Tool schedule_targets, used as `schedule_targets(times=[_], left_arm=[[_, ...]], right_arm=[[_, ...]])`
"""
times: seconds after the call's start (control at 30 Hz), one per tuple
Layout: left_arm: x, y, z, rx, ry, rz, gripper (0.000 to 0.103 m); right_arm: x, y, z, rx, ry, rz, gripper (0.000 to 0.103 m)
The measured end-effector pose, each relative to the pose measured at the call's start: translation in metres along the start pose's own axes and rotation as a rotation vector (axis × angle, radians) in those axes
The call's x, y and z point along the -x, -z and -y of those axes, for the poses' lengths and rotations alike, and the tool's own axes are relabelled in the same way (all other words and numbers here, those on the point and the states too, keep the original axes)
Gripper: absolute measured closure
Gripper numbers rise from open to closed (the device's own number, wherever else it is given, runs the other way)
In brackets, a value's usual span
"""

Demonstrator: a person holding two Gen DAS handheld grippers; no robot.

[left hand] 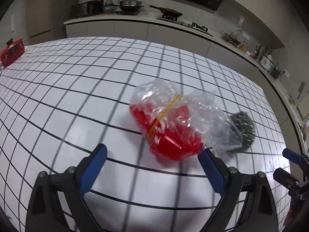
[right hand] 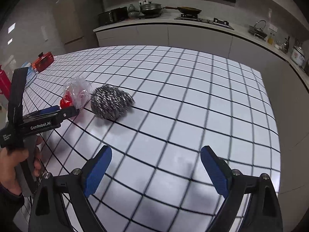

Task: Collect trash
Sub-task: 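Move both open tools back toward the plastic bag and steel wool, then grasp the red-filled plastic bag with left tool while right tool grasps the steel wool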

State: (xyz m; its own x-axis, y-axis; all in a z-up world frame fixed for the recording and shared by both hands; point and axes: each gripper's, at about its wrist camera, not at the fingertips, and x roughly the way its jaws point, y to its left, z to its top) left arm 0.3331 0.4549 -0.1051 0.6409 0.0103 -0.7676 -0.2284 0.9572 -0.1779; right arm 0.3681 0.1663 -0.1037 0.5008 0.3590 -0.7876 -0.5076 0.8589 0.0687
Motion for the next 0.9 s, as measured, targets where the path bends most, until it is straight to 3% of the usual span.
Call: schedule_targets(times=[0.17, 0.27, 0.37, 0.57, 0.77, 0.9], left_arm=[[0.001, -0.006, -0.015, 0.027, -0.014, 0.017, 0.008], [0.003, -0.004, -0.013, 0.025, 0.028, -0.011, 0.008], [0.009, -0.001, -0.012, 0.041, 0.047, 0.015, 0.007], [-0.005, -0.019, -0.018, 0.088, 0.052, 0.008, 0.007], [-0.015, -0.033, -0.007, 0.065, 0.051, -0.034, 0.007], [0.008, -0.033, -0.007, 0.080, 0.065, 0.039, 0.003]], right_arm=[[-0.017, -0.014, -0.019, 0.028, -0.048, -0.001, 0.009], [-0.028, -0.022, -0.034, 0.058, -0.075, -0.008, 0.009], [-0.035, -0.026, -0.041, 0.081, -0.088, -0.008, 0.009], [-0.044, -0.029, -0.033, 0.065, -0.056, -0.009, 0.009], [-0.039, -0.023, -0.024, 0.055, -0.067, -0.017, 0.009], [-0.036, -0.017, -0.021, 0.060, -0.072, -0.021, 0.009]])
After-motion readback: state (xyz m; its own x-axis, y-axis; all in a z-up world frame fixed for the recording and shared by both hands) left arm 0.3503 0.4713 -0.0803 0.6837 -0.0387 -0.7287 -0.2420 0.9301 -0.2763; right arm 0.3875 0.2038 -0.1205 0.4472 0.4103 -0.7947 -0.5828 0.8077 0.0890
